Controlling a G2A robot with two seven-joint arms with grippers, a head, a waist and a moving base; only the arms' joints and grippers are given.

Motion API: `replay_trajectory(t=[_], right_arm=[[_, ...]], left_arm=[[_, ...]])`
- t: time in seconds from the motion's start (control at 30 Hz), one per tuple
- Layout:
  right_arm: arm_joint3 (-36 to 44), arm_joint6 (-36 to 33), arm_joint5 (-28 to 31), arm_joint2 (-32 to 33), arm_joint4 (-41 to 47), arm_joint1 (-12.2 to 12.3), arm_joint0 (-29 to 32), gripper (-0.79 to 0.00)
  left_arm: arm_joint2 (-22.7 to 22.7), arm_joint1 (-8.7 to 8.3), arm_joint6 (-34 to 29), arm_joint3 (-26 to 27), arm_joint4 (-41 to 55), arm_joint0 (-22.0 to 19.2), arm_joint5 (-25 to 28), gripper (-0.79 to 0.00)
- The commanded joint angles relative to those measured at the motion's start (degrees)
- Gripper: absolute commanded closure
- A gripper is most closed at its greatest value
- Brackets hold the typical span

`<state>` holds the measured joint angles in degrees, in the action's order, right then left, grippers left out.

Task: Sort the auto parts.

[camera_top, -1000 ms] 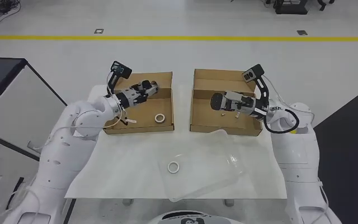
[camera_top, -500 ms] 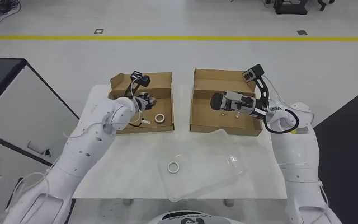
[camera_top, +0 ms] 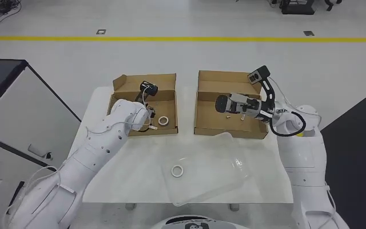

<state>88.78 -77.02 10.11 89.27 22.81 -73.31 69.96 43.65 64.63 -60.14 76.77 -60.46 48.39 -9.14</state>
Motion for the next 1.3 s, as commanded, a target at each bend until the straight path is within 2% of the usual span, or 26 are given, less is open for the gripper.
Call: replay_trajectory(t=[0.0, 0.57, 0.63, 0.67, 0.7, 1.0, 1.13, 1.27], right_arm=[[0.0, 0.0, 0.0, 0.0, 0.0, 0.0, 0.0, -0.785], [0.0, 0.0, 0.0, 0.0, 0.0, 0.0, 0.0, -0.785], [0.0, 0.0, 0.0, 0.0, 0.0, 0.0, 0.0, -0.785], [0.0, 0.0, 0.0, 0.0, 0.0, 0.0, 0.0, -0.785], [0.0, 0.0, 0.0, 0.0, 0.0, 0.0, 0.0, -0.785], [0.0, 0.0, 0.0, 0.0, 0.0, 0.0, 0.0, -0.785], [0.0, 0.0, 0.0, 0.0, 0.0, 0.0, 0.0, -0.785], [0.0, 0.0, 0.0, 0.0, 0.0, 0.0, 0.0, -0.785]], left_arm=[[-0.52, 0.47, -0.27, -1.29, -0.04, -0.48, -0.34, 0.0], [-2.1, 2.95, -2.42, -7.62, -2.31, -1.89, -0.32, 0.0], [-2.01, 3.14, -2.43, -7.87, -2.51, -1.89, -0.2, -0.348], [-1.98, 3.22, -2.56, -7.99, -2.68, -1.91, -0.1, -0.711], [-1.9, 3.3, -2.69, -8.08, -2.77, -1.92, -0.04, -0.785], [0.81, 3.2, -3.32, -7.02, -4.36, -1.72, -0.27, -0.785], [3.4, 2.39, -3.85, -3.35, -5.72, -0.51, 0.66, -0.785], [6.43, 1.07, -5.57, 2.76, -7.87, 2.05, 3.92, -0.785]])
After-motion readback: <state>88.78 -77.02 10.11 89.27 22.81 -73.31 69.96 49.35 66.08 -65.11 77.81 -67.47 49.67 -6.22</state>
